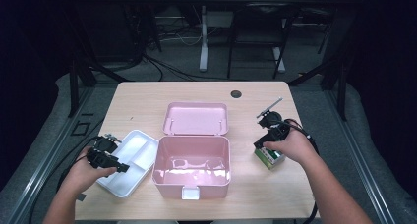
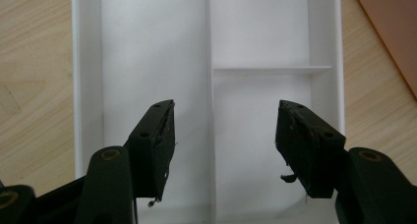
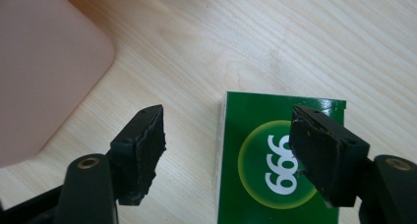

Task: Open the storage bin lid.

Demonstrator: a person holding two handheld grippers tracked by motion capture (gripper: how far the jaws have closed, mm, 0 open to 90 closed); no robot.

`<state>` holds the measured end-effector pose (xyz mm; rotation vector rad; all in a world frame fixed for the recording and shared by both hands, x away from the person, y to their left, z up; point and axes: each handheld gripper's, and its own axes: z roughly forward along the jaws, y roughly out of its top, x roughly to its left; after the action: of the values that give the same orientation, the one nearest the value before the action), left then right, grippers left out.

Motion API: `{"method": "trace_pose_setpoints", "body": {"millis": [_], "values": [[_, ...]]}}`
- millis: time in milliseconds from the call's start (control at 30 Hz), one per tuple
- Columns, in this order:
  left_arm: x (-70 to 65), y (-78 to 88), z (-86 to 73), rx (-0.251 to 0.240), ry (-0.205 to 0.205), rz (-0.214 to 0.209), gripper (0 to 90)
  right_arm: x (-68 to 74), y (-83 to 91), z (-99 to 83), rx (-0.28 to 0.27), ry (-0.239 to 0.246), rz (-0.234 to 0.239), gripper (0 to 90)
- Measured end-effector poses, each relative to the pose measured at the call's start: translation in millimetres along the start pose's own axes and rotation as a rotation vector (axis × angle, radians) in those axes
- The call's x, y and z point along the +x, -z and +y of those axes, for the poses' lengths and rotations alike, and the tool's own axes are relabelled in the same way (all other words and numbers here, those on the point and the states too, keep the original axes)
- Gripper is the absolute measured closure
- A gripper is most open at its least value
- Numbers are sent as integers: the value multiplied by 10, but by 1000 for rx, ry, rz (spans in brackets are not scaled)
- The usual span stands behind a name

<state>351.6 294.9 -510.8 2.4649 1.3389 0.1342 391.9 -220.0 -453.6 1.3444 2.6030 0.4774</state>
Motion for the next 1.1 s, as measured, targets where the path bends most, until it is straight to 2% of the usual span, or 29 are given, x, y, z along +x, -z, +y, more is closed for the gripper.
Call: {"method": "trace_pose_setpoints", "body": {"millis": [233,400,533,867,900,1000,1067,1100], "values": [[2,-13,4,3,-3,-5,405,-127,-25,-13,41,2,-14,227],[3,-17,7,2,-1,-5,403,-204,-55,-17,75,-28,-6,185],[6,-23,7,7,1,-5,404,-264,-94,-22,101,-55,-19,148],[10,-24,5,1,4,-8,404,-389,-209,-26,152,-93,-24,140],[12,-25,5,3,1,-5,404,-401,-217,-27,159,-100,-14,140],[14,-33,7,14,1,21,404,-431,-251,-38,165,-108,-24,140],[16,-38,4,12,6,12,404,-448,-268,-48,172,-123,-18,127],[16,-39,4,10,7,5,404,-464,-273,-54,165,-127,0,128]]}}
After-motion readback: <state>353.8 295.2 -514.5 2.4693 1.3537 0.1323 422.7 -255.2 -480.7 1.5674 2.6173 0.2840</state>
